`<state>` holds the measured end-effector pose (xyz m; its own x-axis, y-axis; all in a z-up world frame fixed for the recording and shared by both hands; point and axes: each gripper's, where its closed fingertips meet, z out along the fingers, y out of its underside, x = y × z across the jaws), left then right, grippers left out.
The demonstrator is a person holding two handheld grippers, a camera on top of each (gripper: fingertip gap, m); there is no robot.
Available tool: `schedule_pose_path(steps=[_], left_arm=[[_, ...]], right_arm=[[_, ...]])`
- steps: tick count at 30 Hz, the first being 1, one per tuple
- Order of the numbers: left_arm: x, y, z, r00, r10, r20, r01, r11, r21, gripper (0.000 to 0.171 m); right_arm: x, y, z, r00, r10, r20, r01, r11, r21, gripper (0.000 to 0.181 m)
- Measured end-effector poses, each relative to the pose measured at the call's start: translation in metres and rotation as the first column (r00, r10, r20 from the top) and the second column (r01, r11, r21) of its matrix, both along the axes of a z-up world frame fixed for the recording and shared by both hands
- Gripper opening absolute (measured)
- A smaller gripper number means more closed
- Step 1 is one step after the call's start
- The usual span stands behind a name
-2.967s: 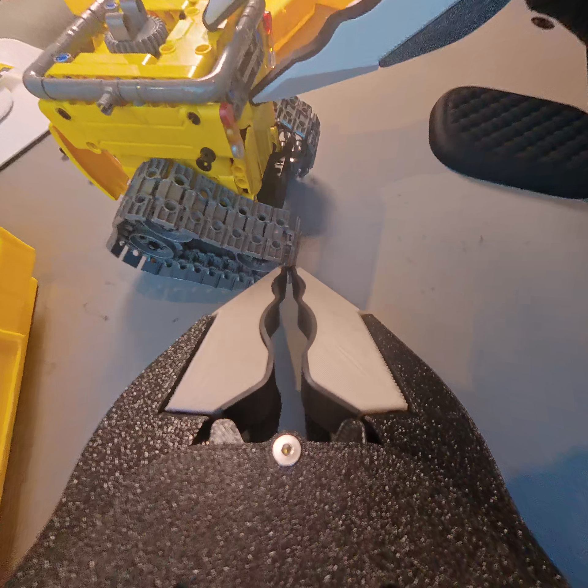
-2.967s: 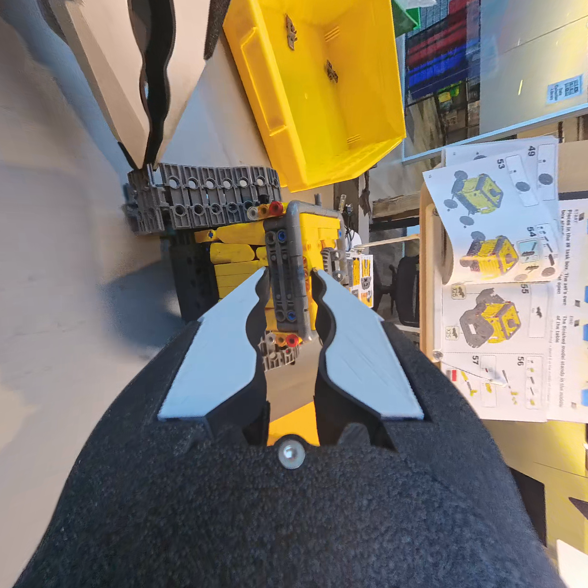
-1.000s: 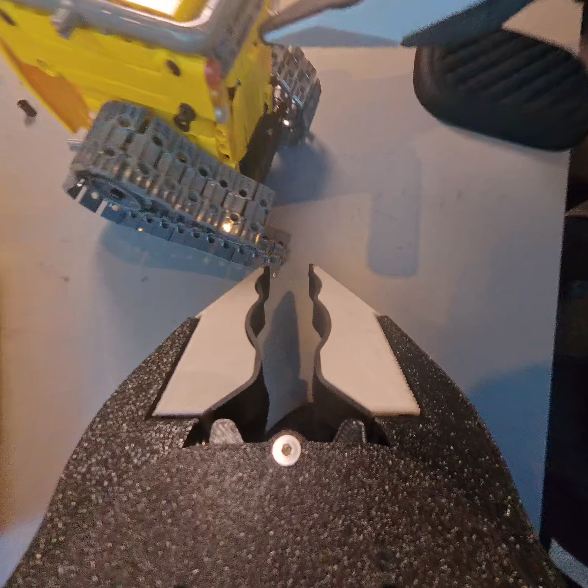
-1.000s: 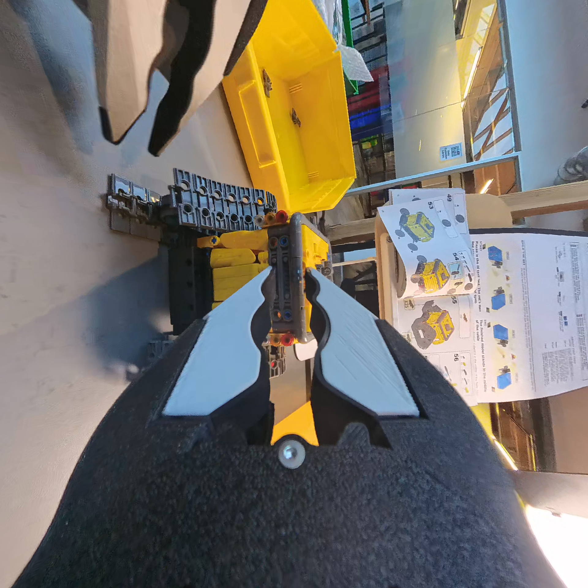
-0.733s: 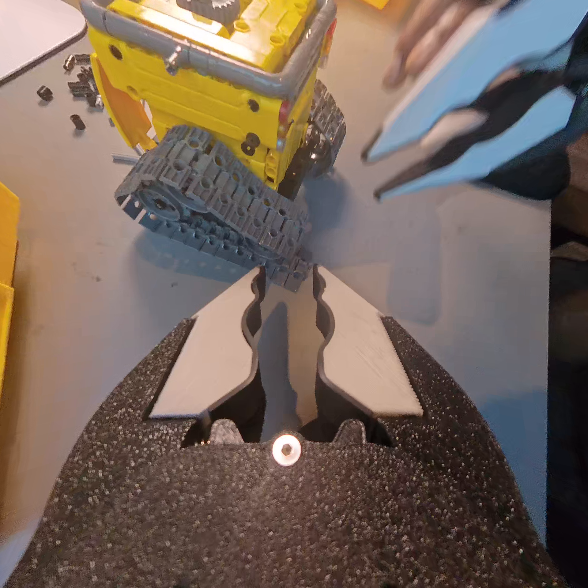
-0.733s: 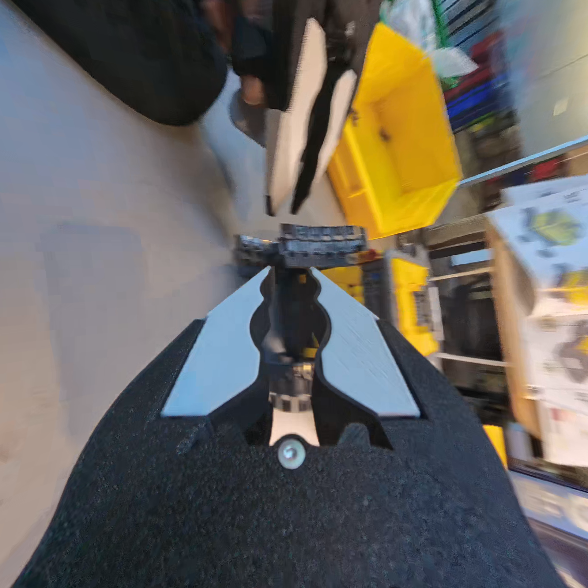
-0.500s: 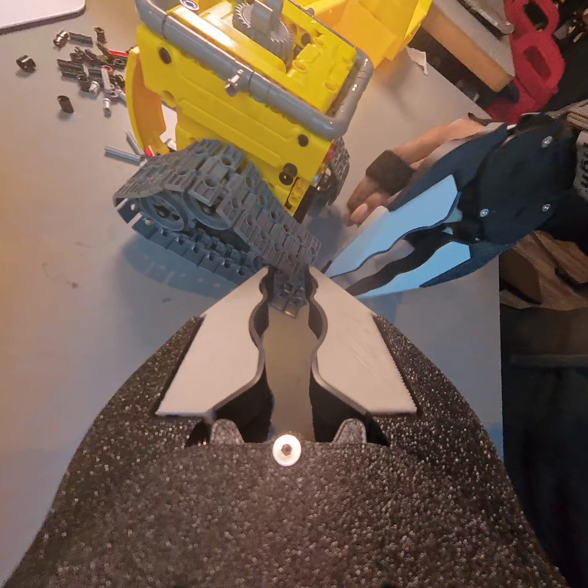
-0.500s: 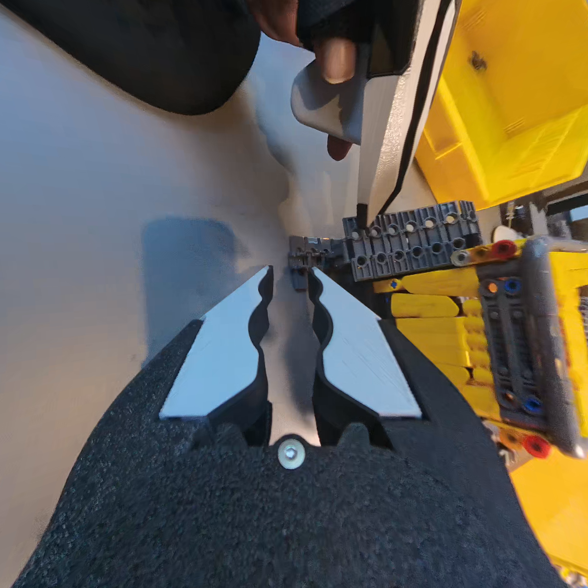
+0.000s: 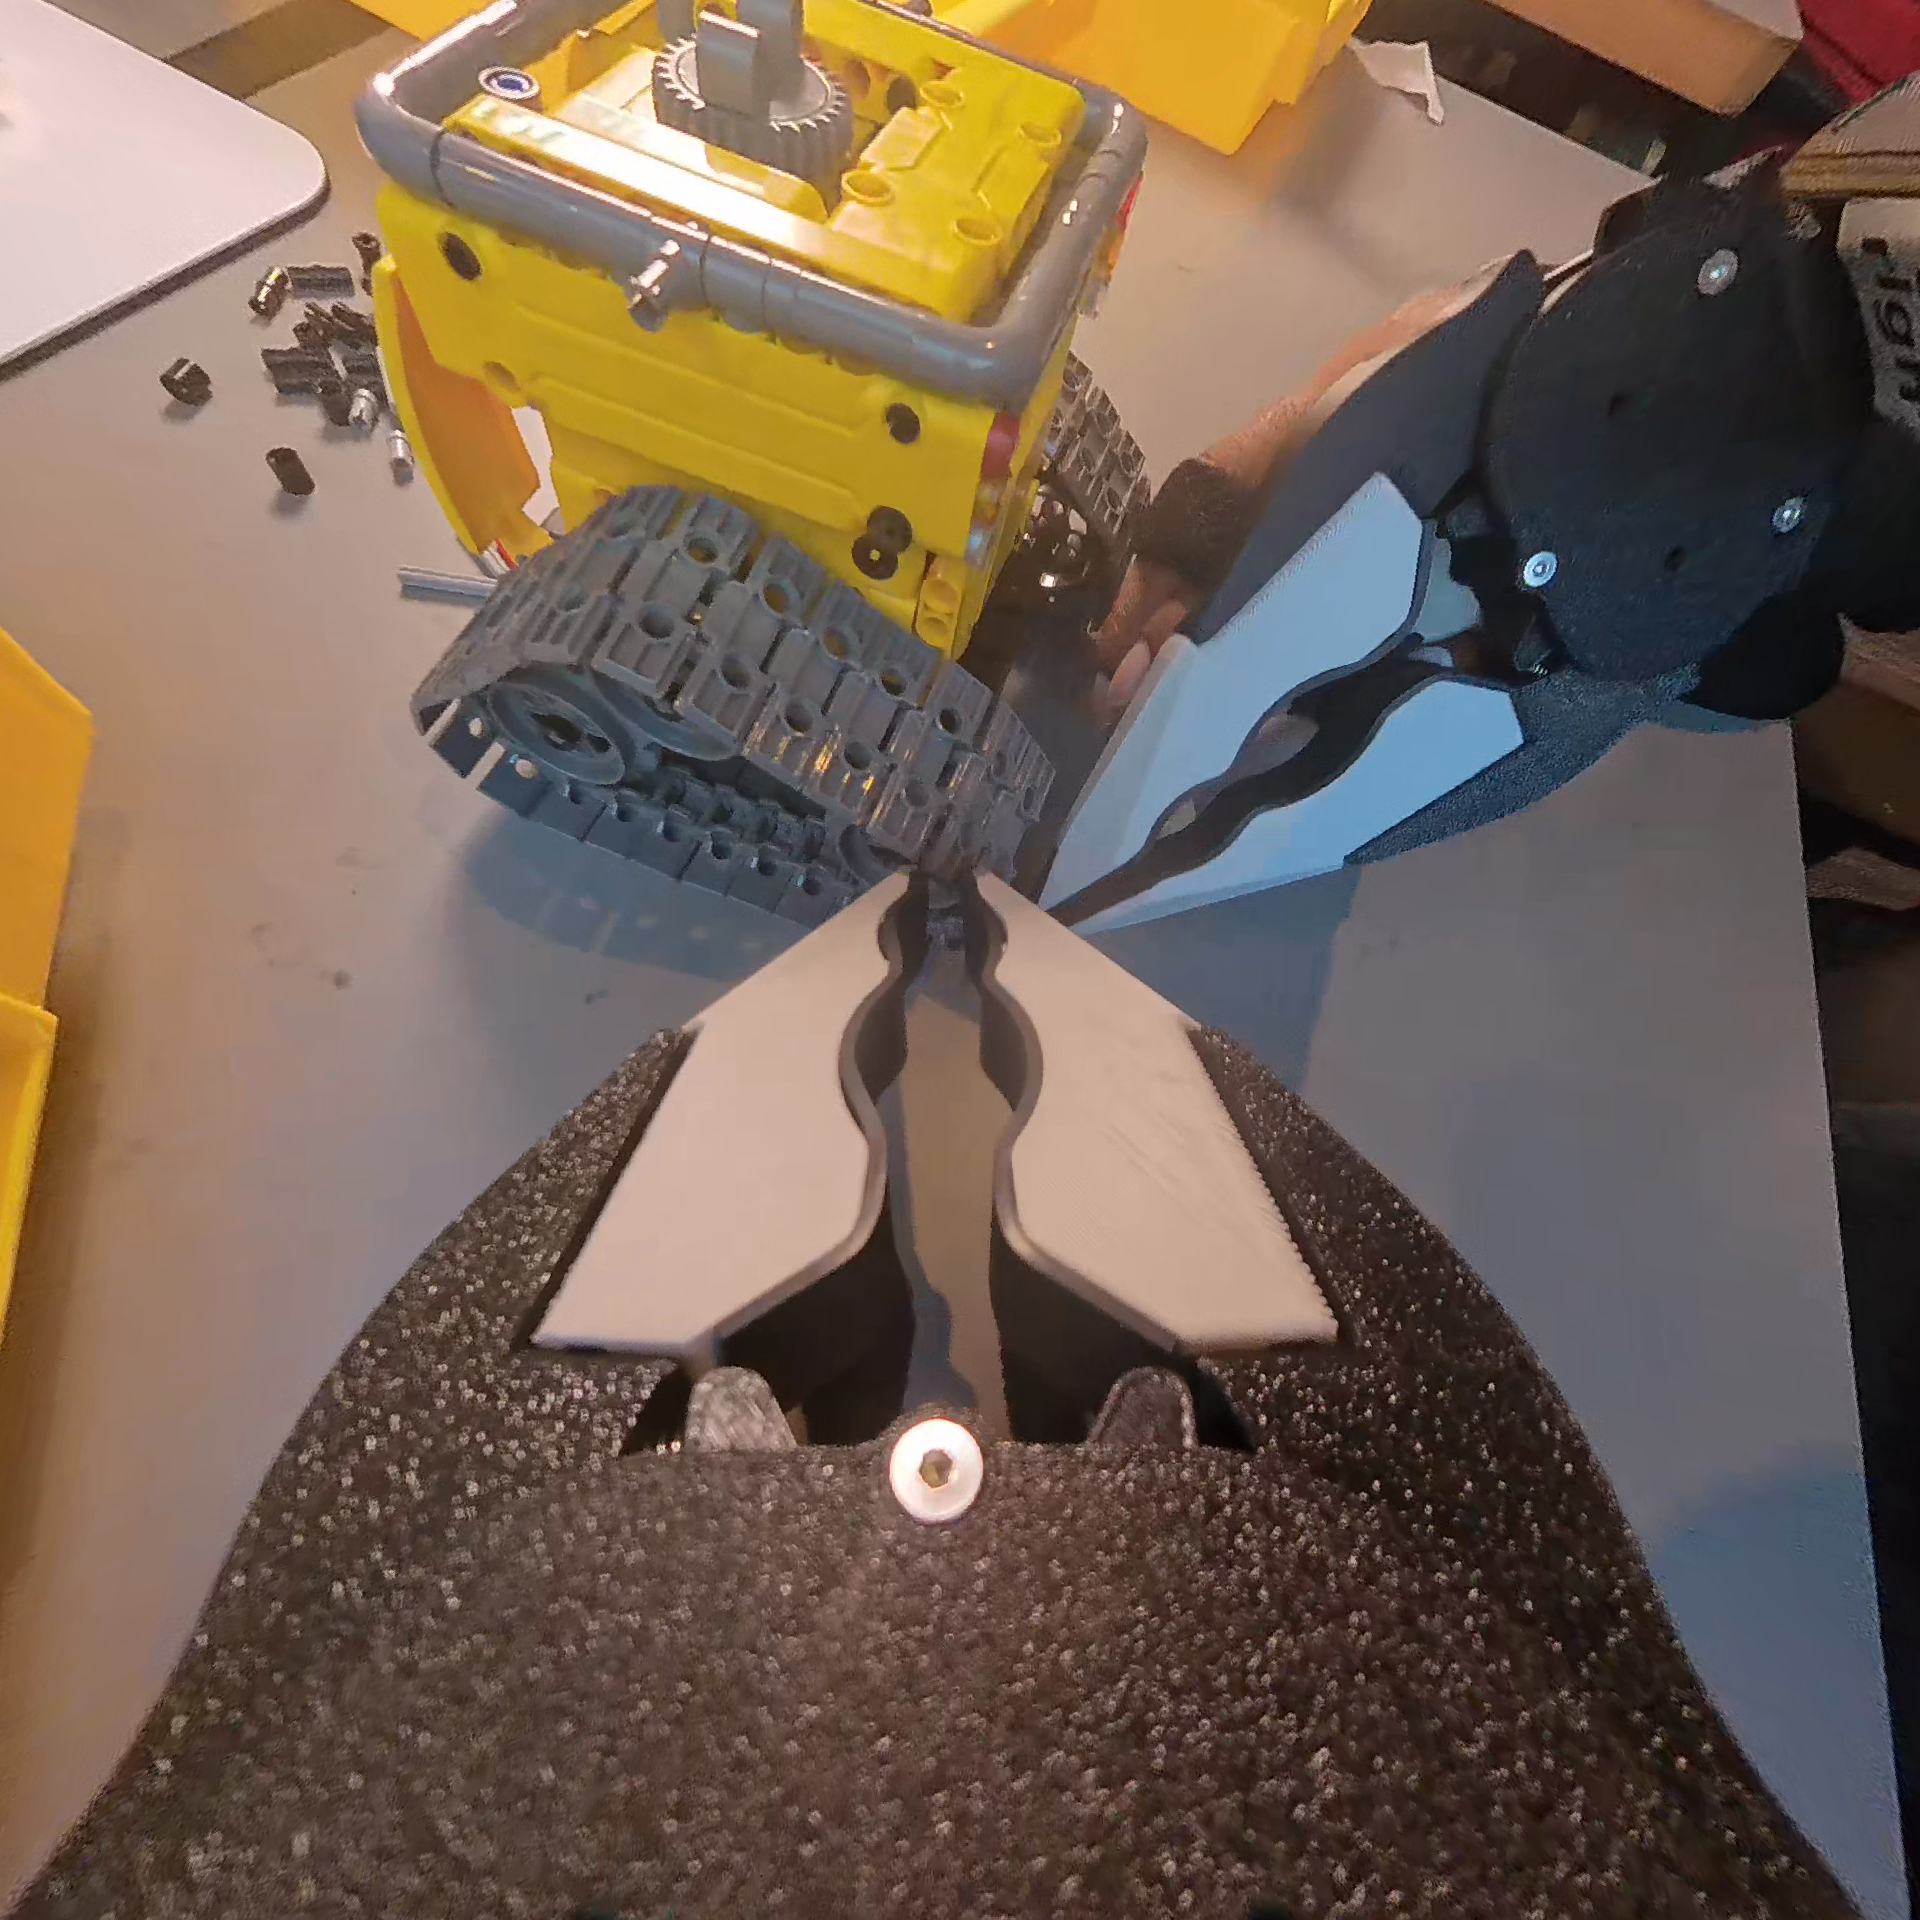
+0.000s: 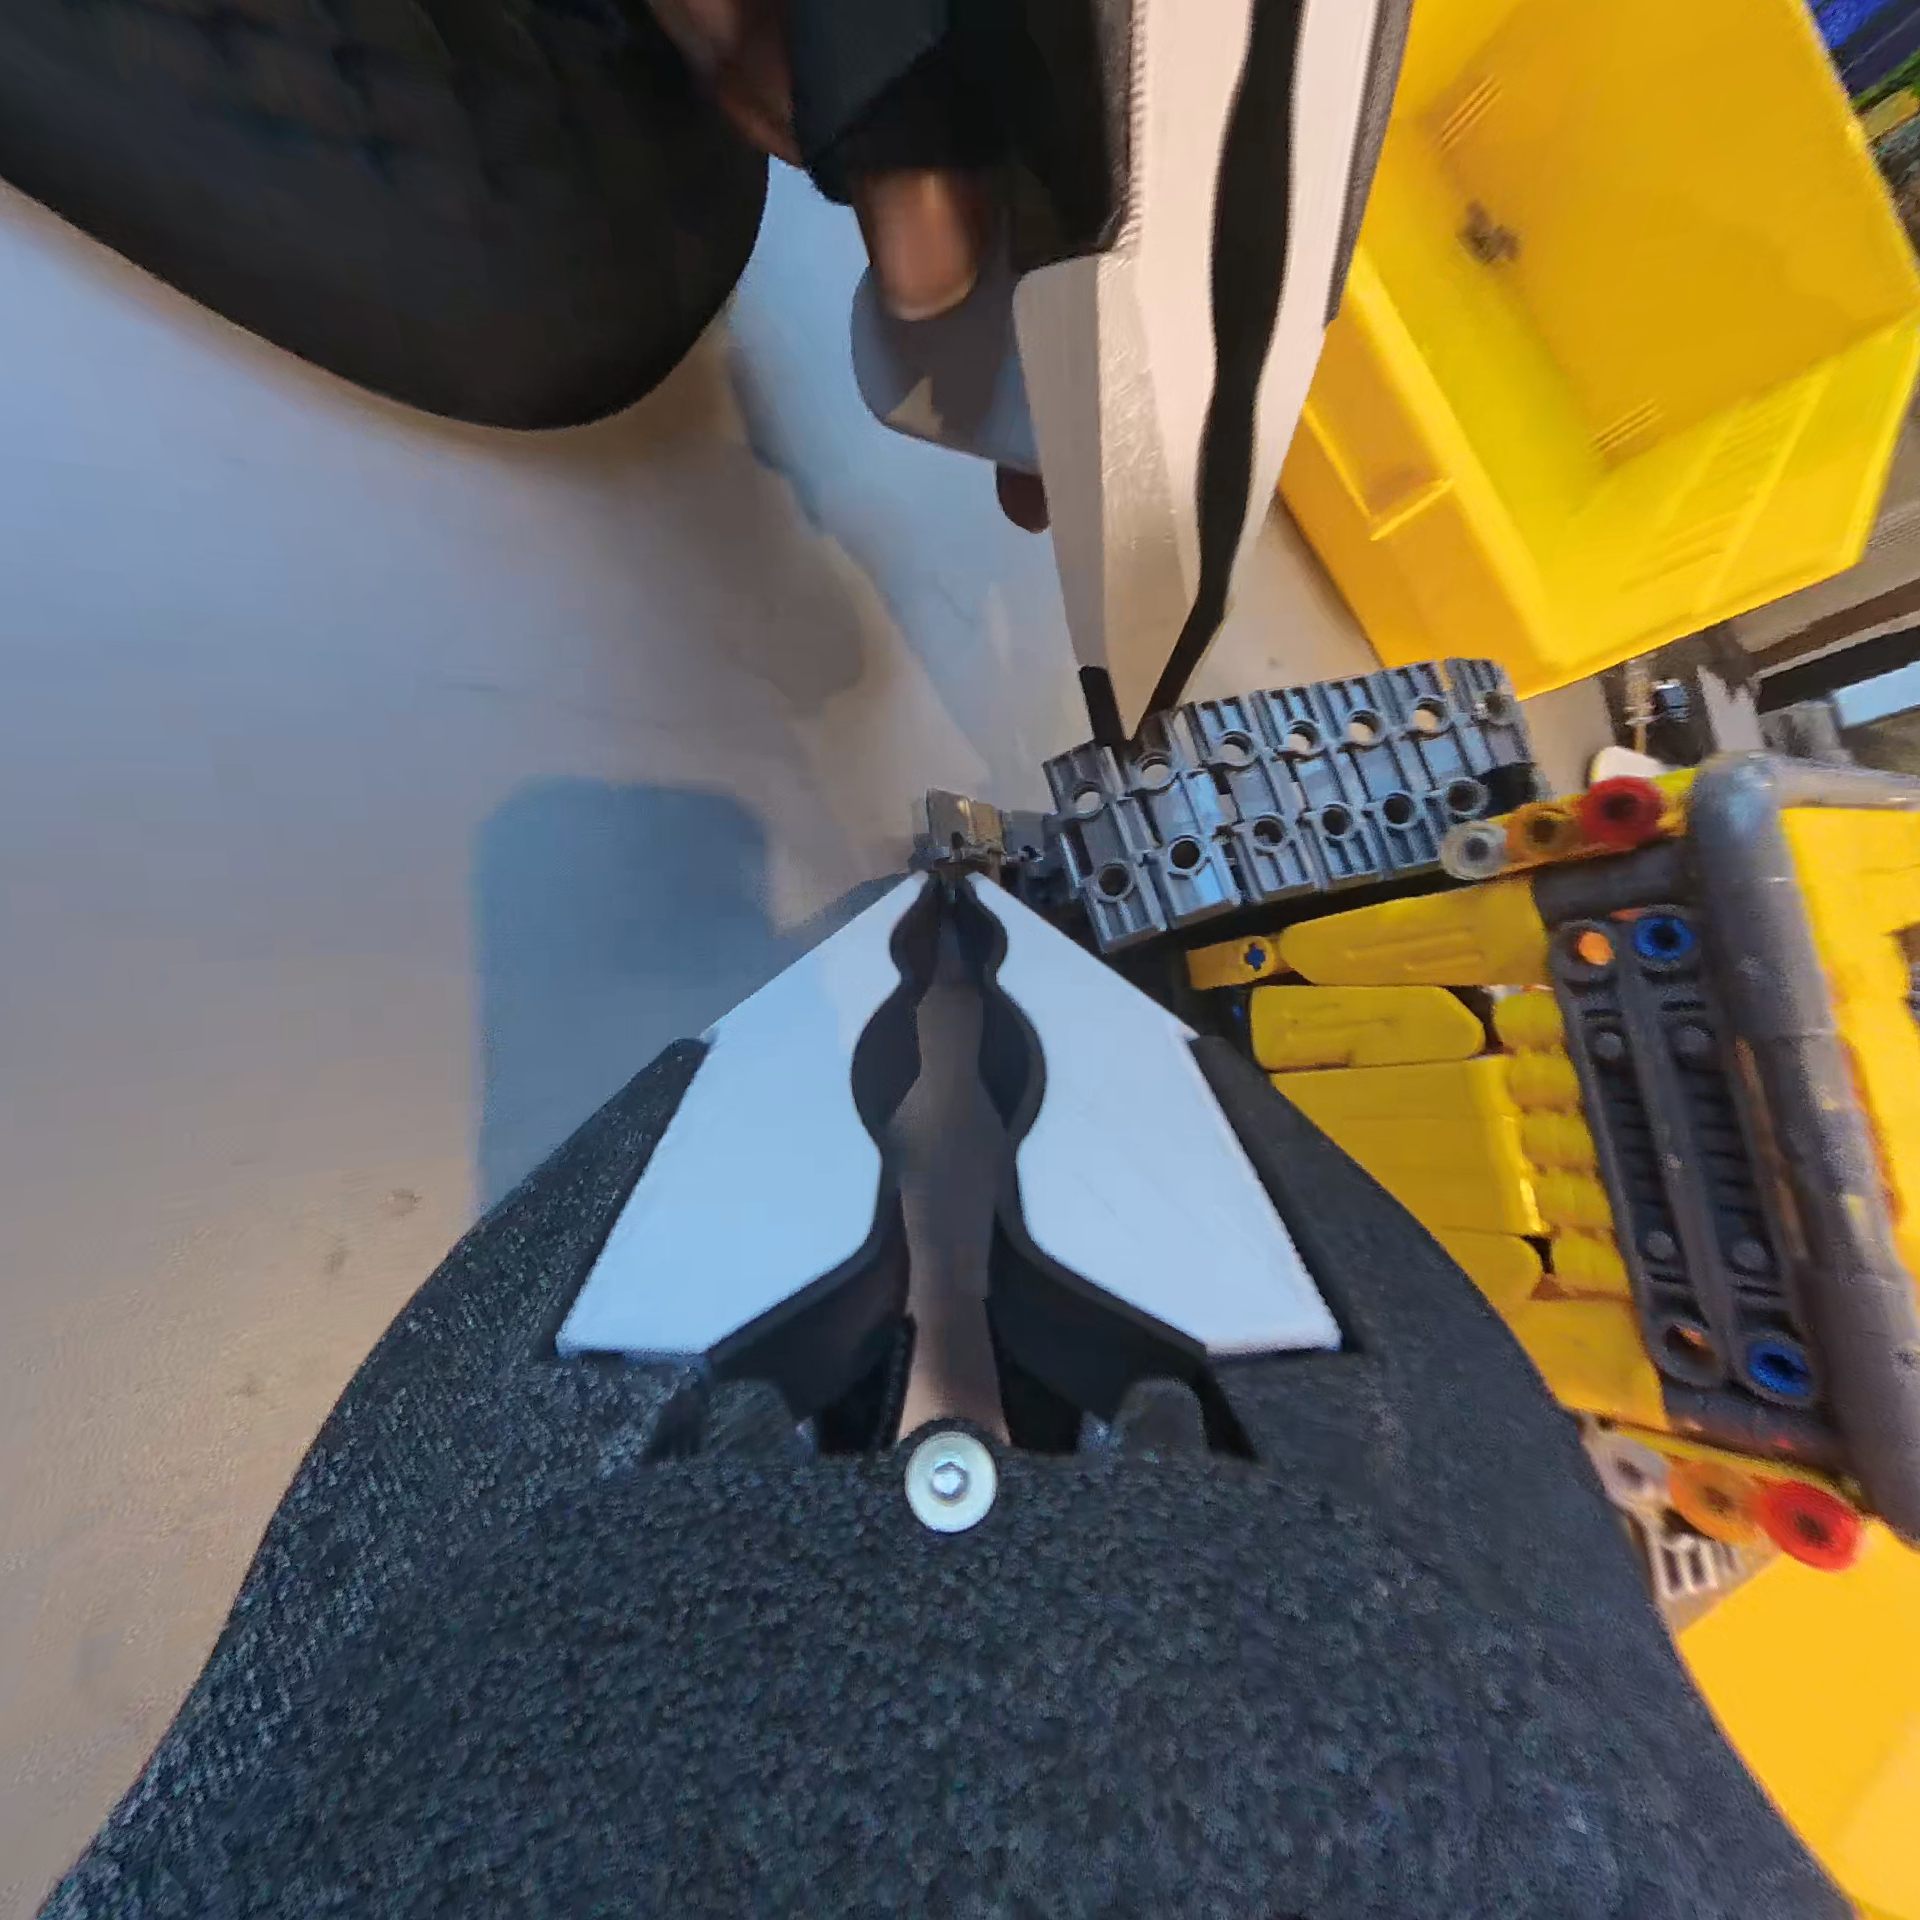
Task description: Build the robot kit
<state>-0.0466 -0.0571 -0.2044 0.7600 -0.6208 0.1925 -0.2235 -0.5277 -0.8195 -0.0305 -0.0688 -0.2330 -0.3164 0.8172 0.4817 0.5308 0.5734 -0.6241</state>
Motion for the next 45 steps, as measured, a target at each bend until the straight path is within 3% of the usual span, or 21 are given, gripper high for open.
schedule_pose_path(steps=[8,12,14,17,22,25,31,40,45], left_arm=[[0.001,0.0,-0.001,0.998,-0.002,-0.064,0.005,0.999,0.051,0.004],[0.001,-0.001,-0.002,0.997,-0.002,-0.079,0.006,0.999,0.051,0.003],[0.001,-0.001,-0.002,0.996,-0.003,-0.088,0.007,0.999,0.054,0.003],[0.001,-0.001,-0.002,0.995,-0.005,-0.098,0.01,0.998,0.06,0.004],[0.001,-0.001,-0.002,0.993,0.006,-0.12,0.004,0.997,0.082,0.003],[0.001,-0.001,-0.002,0.991,0.009,-0.134,0.004,0.995,0.097,0.003],[0.006,-0.003,-0.002,0.991,-0.004,-0.136,0.019,0.993,0.112,0.003],[0.008,-0.005,-0.001,0.993,-0.012,-0.117,0.025,0.994,0.109,0.004],[0.008,-0.005,-0.001,0.994,-0.015,-0.105,0.026,0.994,0.104,0.003]], right_arm=[[0.004,0.003,0.01,0.999,0.035,-0.041,-0.032,0.997,0.071,0.0],[0.01,0.002,0.0,1.0,0.013,0.0,-0.013,1.0,-0.023,0.001],[0.011,0.002,-0.002,1.0,-0.009,0.007,0.01,0.996,-0.086,0.018],[0.006,0.007,-0.001,0.999,-0.032,-0.001,0.032,0.995,-0.093,0.019],[0.003,0.01,-0.012,0.999,0.021,0.029,-0.024,0.994,0.106,0.007],[0.005,0.008,-0.012,0.996,0.091,0.0,-0.088,0.963,0.255,0.002],[0.011,0.003,-0.011,0.982,0.187,-0.026,-0.159,0.892,0.423,0.003],[0.024,-0.01,-0.014,0.97,0.242,-0.011,-0.235,0.95,0.205,0.0],[0.025,-0.01,-0.014,0.972,0.236,-0.013,-0.231,0.957,0.176,0.0]])
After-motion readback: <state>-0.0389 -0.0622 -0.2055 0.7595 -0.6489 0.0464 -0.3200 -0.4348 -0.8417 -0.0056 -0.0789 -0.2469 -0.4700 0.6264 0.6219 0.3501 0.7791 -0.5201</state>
